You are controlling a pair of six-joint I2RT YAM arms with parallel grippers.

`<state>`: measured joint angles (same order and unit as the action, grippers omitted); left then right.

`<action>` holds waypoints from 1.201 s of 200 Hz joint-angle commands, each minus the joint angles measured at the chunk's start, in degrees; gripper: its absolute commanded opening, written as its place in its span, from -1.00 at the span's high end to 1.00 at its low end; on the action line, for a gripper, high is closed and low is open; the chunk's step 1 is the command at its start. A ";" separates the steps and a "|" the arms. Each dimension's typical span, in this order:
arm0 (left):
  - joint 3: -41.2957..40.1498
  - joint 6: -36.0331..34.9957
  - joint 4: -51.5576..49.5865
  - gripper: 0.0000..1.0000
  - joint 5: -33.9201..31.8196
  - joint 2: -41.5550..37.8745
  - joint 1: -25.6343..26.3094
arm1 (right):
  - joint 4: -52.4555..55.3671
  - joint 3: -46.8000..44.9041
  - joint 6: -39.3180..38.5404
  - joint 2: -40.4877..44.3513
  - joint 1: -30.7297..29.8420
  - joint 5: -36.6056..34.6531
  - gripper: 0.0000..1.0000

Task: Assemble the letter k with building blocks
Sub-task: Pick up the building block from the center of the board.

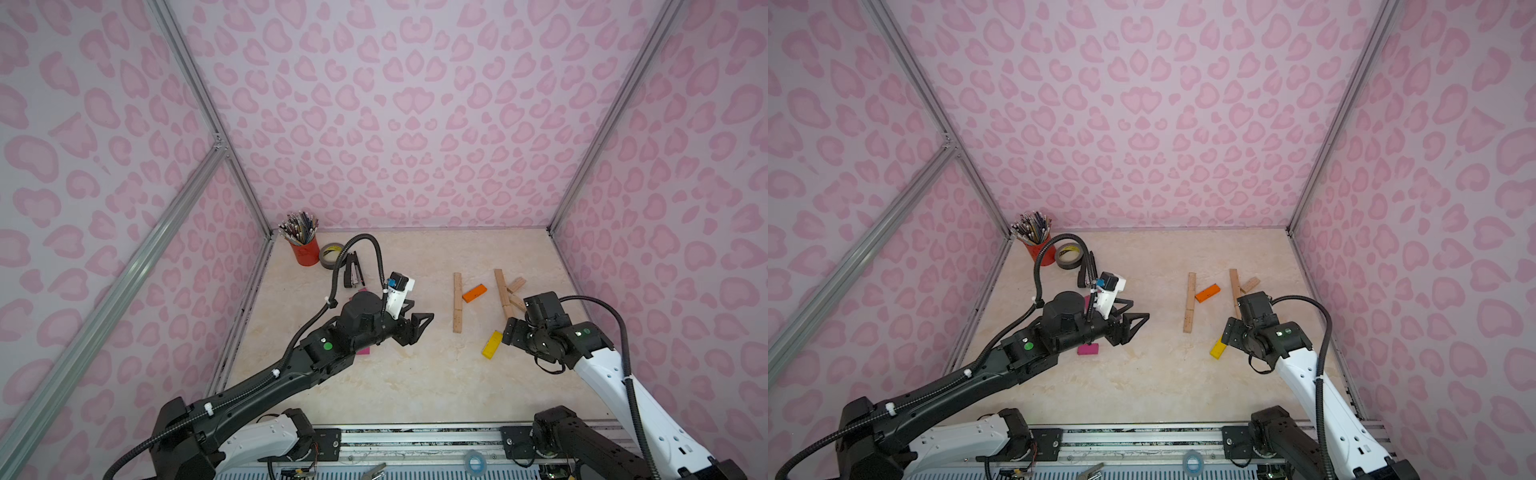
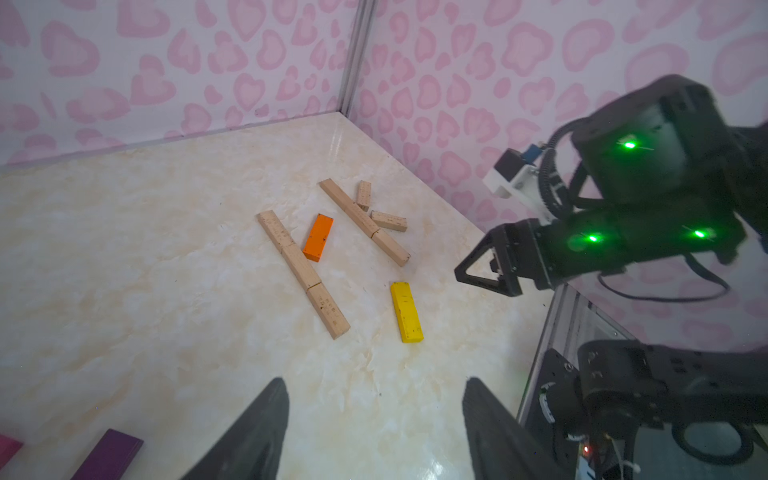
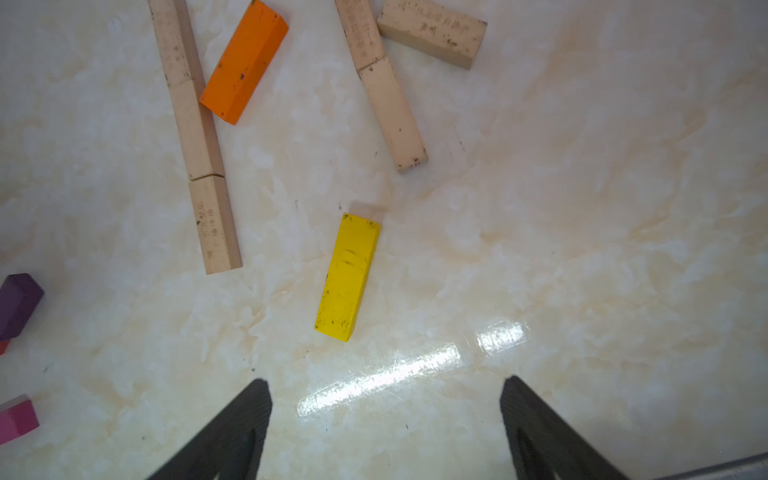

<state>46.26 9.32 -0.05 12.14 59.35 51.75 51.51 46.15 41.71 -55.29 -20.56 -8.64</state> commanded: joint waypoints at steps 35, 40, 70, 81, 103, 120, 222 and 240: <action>-7.67 -20.32 -0.10 -0.66 3.84 -9.79 0.05 | -7.15 -2.91 5.29 -8.96 -5.49 -6.65 -0.52; -8.35 -20.94 0.09 -0.70 3.86 -10.50 0.10 | -8.27 -3.22 5.46 -9.91 -5.55 -6.53 -0.50; -10.56 -22.27 1.51 -0.99 5.23 -12.85 0.05 | -13.00 -3.30 5.66 -16.08 -5.55 -4.34 -0.45; -10.53 -22.42 1.30 -1.00 5.60 -12.95 0.10 | -14.29 -3.67 6.12 -17.04 -5.55 -4.23 -0.44; -10.74 -23.02 0.85 -1.00 5.95 -12.68 0.02 | -17.60 -4.90 6.66 -20.45 -5.48 -3.21 -0.37; -10.97 -23.45 0.74 -1.00 6.12 -12.75 0.04 | -18.45 -5.02 6.59 -22.26 -5.47 -1.99 -0.33; -13.43 -28.11 0.35 -1.00 7.27 -15.03 0.13 | -22.85 -6.59 0.02 -27.17 -5.46 1.18 0.59; -13.74 -28.83 0.58 -0.99 6.51 -15.64 0.09 | -22.80 -6.15 -5.19 -25.00 -5.46 0.04 0.71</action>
<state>32.91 -17.91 -0.51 18.55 44.38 51.83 28.99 39.92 43.27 -81.91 -25.96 -9.02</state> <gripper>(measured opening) 0.998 0.198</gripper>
